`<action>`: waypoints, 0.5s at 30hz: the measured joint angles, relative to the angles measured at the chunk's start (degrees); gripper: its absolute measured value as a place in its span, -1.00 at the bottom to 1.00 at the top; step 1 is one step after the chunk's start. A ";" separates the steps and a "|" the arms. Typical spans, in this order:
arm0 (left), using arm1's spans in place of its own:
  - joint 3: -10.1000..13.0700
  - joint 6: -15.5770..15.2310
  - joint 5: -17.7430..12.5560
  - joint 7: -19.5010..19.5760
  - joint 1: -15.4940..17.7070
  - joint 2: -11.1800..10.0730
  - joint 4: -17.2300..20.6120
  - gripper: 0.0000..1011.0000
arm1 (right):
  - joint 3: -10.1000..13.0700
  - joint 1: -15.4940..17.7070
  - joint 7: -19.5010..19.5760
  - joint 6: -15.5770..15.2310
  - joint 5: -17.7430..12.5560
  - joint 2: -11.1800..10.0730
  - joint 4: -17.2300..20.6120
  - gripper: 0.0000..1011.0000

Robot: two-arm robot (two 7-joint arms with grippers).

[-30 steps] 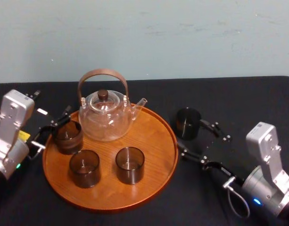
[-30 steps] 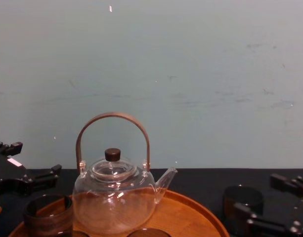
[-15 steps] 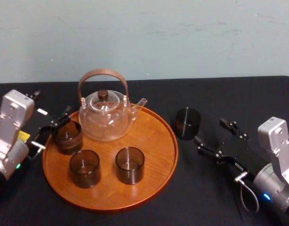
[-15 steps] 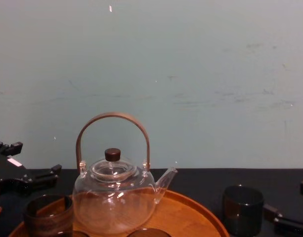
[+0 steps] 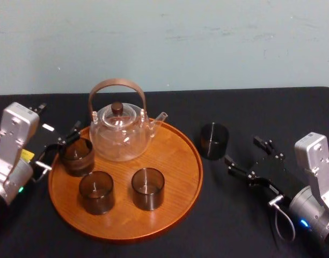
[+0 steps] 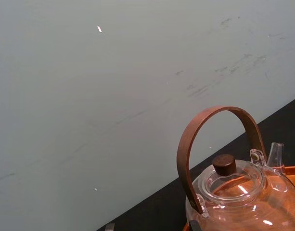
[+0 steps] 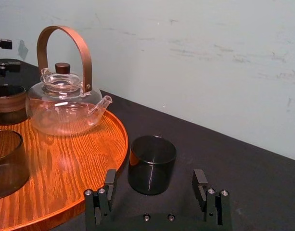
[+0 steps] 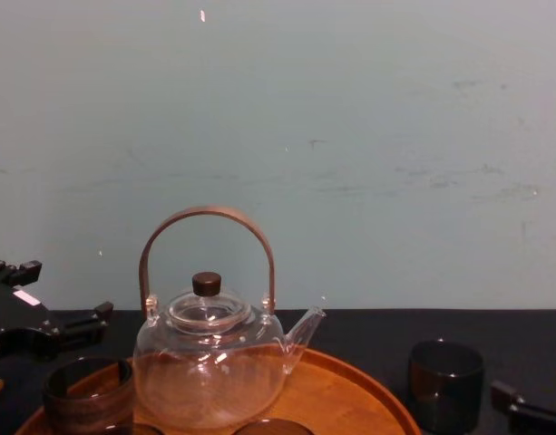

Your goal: Pick up the glass from the table and place it on the tray.

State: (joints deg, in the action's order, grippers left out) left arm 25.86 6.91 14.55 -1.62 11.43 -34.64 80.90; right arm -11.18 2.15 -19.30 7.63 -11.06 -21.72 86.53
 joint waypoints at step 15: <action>0.00 0.00 0.00 0.00 0.00 0.00 0.00 0.98 | -0.35 -2.06 -0.65 -1.14 -0.09 0.68 -3.14 0.98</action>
State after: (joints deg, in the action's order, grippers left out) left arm 25.86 6.91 14.55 -1.62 11.43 -34.65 80.90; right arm -11.53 0.09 -19.95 6.49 -11.15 -21.04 83.39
